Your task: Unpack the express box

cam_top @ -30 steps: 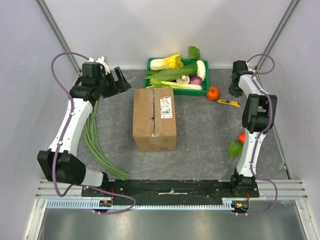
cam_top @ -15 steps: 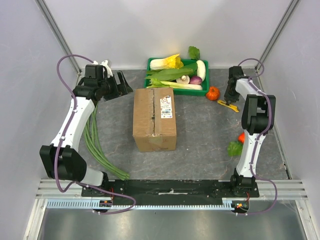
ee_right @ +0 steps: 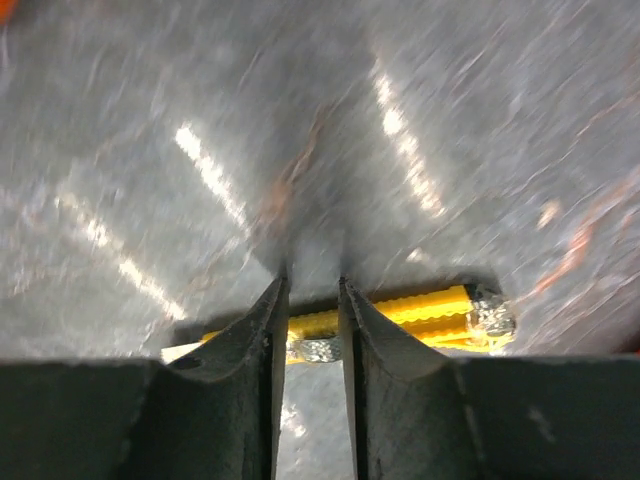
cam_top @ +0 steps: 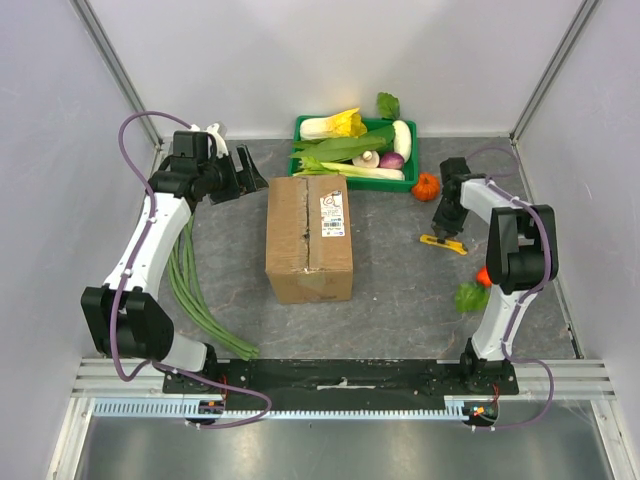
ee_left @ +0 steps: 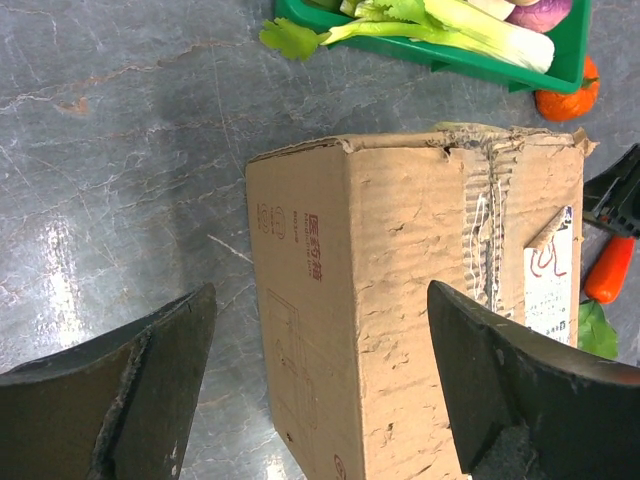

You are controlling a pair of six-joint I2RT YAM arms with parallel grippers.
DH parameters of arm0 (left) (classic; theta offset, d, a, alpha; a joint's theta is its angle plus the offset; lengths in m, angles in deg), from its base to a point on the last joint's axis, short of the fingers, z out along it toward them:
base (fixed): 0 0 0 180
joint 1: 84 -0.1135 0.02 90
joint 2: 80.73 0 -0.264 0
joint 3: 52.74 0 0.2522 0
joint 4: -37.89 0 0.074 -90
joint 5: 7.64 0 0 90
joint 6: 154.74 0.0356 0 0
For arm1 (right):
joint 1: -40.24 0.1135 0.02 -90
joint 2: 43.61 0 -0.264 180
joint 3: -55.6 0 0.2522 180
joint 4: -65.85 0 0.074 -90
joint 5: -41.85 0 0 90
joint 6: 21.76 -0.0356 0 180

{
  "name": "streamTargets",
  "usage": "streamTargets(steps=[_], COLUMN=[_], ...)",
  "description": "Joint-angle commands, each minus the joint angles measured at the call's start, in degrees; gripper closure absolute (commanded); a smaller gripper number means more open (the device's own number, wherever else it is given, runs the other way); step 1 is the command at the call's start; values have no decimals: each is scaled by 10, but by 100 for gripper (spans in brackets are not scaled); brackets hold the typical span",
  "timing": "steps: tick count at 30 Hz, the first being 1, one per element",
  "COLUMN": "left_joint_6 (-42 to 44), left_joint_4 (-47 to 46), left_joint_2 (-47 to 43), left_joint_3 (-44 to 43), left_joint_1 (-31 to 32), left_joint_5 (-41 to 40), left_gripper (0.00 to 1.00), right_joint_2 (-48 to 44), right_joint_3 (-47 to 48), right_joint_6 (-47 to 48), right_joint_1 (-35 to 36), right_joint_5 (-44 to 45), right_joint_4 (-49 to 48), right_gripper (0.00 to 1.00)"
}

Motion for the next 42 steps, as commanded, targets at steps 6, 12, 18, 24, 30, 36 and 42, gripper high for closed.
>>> streamTargets(steps=[6,12,18,24,30,36,42], left_joint_6=[17,24,31,39,46,53,59], left_joint_4=[-5,1,25,26,27,26,25], left_joint_2=[-10,-10,14,22,22,27,22], left_joint_3=[0,1,-24,-35,-26,-21,-11], left_joint_1=[-3,-4,-9,-10,-12,-15,-20], left_joint_5=[18,13,6,18,19,24,25], left_gripper=[9,9,9,9,9,9,9], right_joint_2=[-51,-26,-16,-26,-43,-48,-58], right_joint_3=[32,125,123,69,40,-11,-33], right_joint_6=[42,242,332,392,420,449,462], right_joint_1=[20,23,27,27,39,83,87], right_joint_5=[17,-74,-106,-176,-156,-89,-48], right_joint_4=[42,72,108,108,101,57,18], right_gripper=[46,30,29,29,29,30,31])
